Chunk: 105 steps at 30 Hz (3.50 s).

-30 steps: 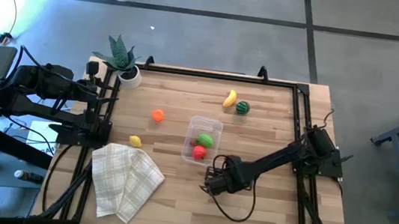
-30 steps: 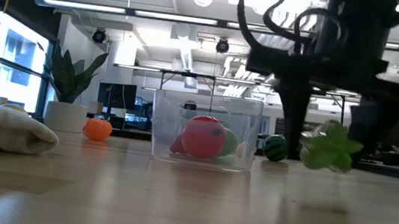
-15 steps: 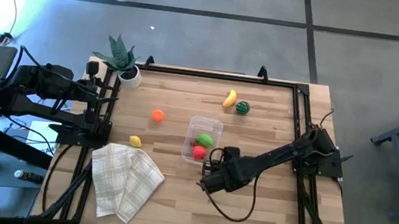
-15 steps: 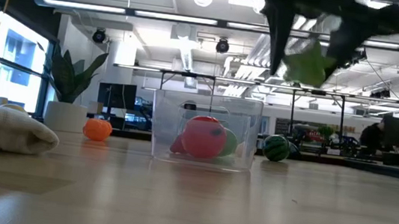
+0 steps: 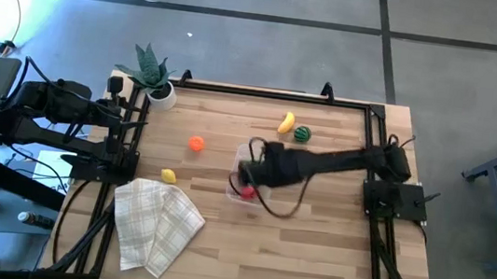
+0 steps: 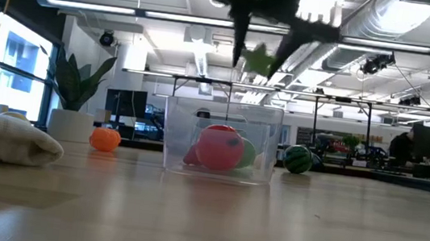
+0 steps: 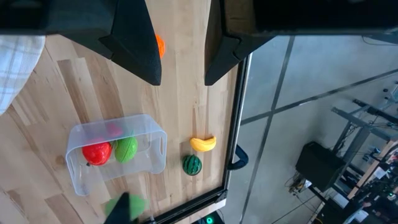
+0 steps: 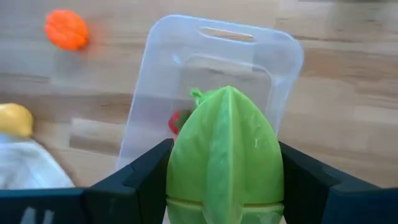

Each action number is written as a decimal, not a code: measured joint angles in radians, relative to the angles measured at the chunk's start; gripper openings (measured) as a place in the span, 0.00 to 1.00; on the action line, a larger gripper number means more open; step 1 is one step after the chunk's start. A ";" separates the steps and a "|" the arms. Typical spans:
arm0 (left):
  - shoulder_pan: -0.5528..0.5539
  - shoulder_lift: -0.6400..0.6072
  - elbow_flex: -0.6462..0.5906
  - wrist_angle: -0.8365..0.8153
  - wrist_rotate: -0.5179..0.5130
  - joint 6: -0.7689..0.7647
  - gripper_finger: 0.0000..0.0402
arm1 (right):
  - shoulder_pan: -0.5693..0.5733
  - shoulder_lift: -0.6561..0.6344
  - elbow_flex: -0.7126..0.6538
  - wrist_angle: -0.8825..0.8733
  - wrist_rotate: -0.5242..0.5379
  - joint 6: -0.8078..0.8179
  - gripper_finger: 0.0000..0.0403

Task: Pick and placing Produce into tupperware
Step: Put the starfruit into the transparent bin

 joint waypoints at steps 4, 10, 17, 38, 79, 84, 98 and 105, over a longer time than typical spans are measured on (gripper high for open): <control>0.000 0.000 0.000 0.000 0.000 0.000 0.28 | -0.054 0.062 -0.003 0.042 -0.101 -0.090 0.56; 0.000 0.000 0.000 0.000 0.000 0.000 0.28 | -0.057 0.127 -0.003 0.065 -0.152 -0.119 0.56; 0.000 0.000 0.000 0.000 0.000 0.000 0.28 | -0.048 0.164 -0.003 0.059 -0.167 -0.130 0.56; 0.000 0.000 0.000 0.000 0.000 0.000 0.28 | -0.048 0.212 -0.008 0.075 -0.172 -0.134 0.56; 0.000 0.000 0.000 0.000 0.000 0.000 0.28 | -0.047 0.212 -0.008 0.073 -0.141 -0.189 0.56; 0.000 0.000 0.000 0.000 0.000 0.000 0.28 | -0.046 0.214 -0.008 0.079 -0.140 -0.193 0.56; 0.000 0.000 0.000 0.000 0.000 0.000 0.28 | -0.041 0.236 -0.009 0.116 -0.143 -0.201 0.56; 0.000 0.000 0.000 0.000 0.000 0.000 0.28 | -0.041 0.239 -0.009 0.121 -0.143 -0.219 0.56</control>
